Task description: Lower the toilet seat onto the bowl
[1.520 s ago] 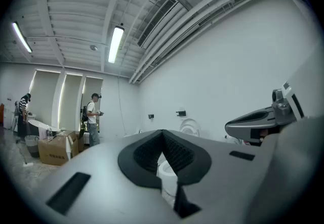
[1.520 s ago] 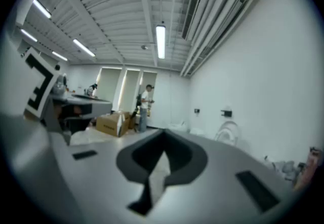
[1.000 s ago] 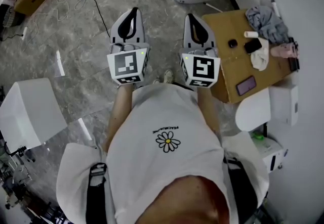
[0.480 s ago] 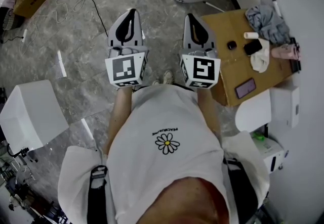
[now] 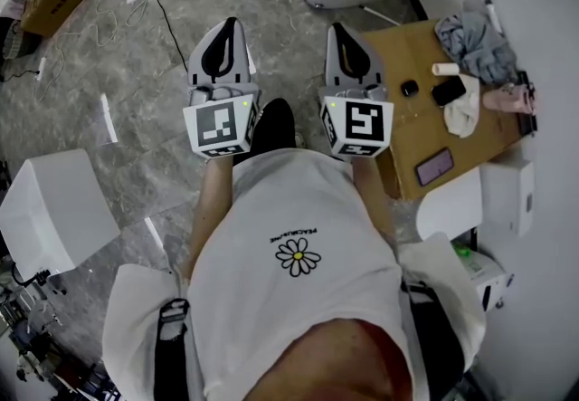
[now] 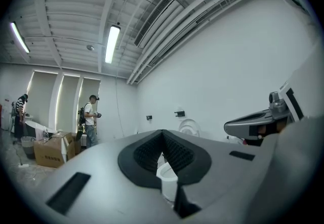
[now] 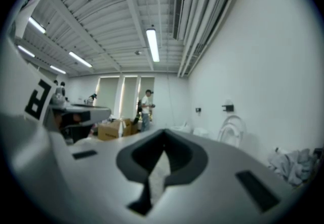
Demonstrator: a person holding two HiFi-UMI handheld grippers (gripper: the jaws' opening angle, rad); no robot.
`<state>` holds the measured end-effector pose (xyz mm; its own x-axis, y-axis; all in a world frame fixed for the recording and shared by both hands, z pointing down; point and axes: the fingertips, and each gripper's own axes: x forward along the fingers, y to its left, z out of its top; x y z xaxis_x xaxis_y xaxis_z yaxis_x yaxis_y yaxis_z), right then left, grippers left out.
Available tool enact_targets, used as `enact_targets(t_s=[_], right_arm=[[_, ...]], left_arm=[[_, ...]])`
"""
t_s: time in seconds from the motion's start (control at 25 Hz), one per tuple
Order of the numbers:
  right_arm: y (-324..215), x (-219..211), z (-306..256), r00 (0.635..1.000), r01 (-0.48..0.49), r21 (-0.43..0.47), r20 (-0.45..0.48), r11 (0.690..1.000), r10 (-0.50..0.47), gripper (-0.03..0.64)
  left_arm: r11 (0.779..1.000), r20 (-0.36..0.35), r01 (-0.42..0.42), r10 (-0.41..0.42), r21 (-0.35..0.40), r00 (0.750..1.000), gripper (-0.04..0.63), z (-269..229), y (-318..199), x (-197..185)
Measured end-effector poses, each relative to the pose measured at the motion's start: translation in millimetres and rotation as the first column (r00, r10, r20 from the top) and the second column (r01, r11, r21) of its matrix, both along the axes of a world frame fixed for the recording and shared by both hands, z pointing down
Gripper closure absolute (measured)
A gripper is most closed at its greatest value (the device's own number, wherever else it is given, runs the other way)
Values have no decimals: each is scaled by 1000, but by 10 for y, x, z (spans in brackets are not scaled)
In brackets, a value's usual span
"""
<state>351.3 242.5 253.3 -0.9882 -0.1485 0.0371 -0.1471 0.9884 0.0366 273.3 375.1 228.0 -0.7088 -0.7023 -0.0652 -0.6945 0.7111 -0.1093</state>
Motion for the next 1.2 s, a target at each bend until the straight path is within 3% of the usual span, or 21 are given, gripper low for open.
enact_targets(t_s=[0.28, 0.6, 1.2], right_arm=[[-169, -318, 20, 1000, 5, 51, -10, 999, -5, 586], [-450, -789, 149, 998, -48, 40, -42, 998, 50, 588], [-907, -2115, 215, 989, -121, 38, -86, 992, 124, 586]], left_arm=[[1000, 6, -11, 11, 28, 1000, 577, 29, -224, -391], [998, -21, -52, 53, 33, 998, 577, 119, -546, -993], [985, -42, -167, 169, 43, 985, 577, 117, -1230, -2357]])
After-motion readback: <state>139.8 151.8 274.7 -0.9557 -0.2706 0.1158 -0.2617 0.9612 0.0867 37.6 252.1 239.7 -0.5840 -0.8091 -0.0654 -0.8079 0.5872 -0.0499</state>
